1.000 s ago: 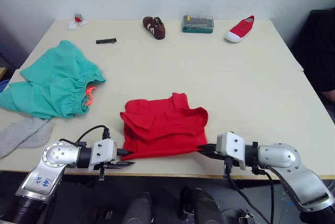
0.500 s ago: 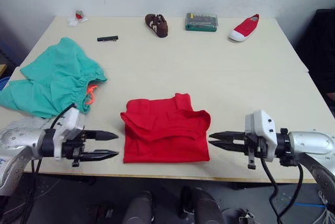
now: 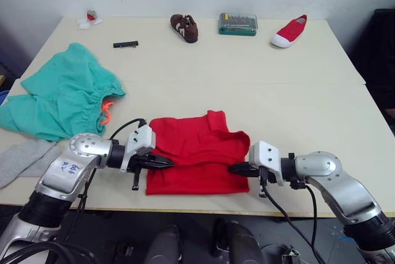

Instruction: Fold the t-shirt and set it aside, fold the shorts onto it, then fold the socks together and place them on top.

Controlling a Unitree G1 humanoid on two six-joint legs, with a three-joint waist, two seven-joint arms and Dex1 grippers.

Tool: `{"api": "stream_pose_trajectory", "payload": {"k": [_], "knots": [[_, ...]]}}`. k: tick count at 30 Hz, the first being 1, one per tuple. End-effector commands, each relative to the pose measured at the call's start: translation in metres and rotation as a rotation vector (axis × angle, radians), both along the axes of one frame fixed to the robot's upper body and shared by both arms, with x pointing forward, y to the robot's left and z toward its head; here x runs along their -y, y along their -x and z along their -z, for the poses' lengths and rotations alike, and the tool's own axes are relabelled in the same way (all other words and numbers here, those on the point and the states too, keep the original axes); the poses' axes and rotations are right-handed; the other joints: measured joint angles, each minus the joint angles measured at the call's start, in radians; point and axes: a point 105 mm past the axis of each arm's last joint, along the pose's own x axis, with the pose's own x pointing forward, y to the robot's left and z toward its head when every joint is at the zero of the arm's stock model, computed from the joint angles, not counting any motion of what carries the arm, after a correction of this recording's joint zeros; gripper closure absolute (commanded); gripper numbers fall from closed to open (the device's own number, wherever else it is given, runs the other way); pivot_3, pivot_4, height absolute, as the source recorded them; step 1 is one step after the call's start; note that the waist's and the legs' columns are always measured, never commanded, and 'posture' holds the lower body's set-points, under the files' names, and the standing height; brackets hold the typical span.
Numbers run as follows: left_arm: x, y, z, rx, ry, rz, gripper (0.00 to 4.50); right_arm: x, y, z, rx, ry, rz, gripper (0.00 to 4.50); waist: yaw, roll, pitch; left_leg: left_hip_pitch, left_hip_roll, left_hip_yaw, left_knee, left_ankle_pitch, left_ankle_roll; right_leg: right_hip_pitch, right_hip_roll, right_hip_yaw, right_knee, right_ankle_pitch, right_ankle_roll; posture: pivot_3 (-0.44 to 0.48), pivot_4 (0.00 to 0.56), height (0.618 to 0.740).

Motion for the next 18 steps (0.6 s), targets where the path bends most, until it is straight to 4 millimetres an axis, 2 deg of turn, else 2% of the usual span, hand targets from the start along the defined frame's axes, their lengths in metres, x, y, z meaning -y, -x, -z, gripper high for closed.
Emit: {"api": "stream_pose_trajectory", "payload": {"k": [1, 4, 10, 12, 14, 18], "knots": [[-0.001, -0.007, 0.001, 0.05, -0.04, 0.011, 4.46, -0.002, -0.004, -0.005, 0.045, 0.001, -0.011, 4.5, -0.001, 0.0, 0.0, 0.0, 0.0, 0.0, 0.0, 0.0, 0.0, 0.0, 0.0, 0.0, 0.0, 0.0, 0.0, 0.0, 0.15, 0.74], [-0.003, -0.021, -0.002, 0.101, -0.034, -0.042, 4.46, -0.005, -0.018, -0.012, 0.087, -0.028, 0.021, 4.5, -0.002, 0.0, 0.0, 0.0, 0.0, 0.0, 0.0, 0.0, 0.0, 0.0, 0.0, 0.0, 0.0, 0.0, 0.0, 0.0, 0.15, 0.74], [-0.015, -0.076, -0.029, 0.345, 0.01, -0.268, 4.46, -0.01, -0.057, -0.039, 0.225, -0.099, 0.113, 4.5, -0.002, -0.001, 0.0, 0.0, 0.001, 0.0, 0.002, 0.002, 0.0, 0.0, 0.0, 0.001, 0.003, 0.003, 0.0, 0.0, 0.15, 0.74], [-0.018, -0.09, -0.042, 0.369, 0.067, -0.338, 4.46, -0.009, -0.07, -0.049, 0.272, -0.115, 0.141, 4.5, -0.003, -0.001, 0.001, 0.001, 0.001, 0.0, 0.002, 0.002, 0.0, 0.0, 0.0, 0.001, 0.003, 0.003, 0.0, 0.0, 0.15, 0.74], [-0.017, -0.096, -0.048, 0.336, 0.127, -0.379, 4.46, -0.009, -0.082, -0.057, 0.293, -0.141, 0.177, 4.5, -0.006, -0.001, 0.001, 0.0, 0.001, 0.0, 0.002, 0.002, 0.0, 0.0, 0.0, 0.001, 0.003, 0.003, 0.0, 0.0, 0.15, 0.74], [-0.017, -0.096, -0.036, 0.334, 0.085, -0.373, 4.46, -0.01, -0.096, -0.056, 0.327, -0.125, 0.199, 4.5, -0.023, -0.001, 0.0, 0.0, 0.0, 0.002, 0.002, 0.003, 0.0, 0.0, 0.0, 0.001, 0.007, 0.003, 0.0, 0.0, 0.15, 0.74]]}}
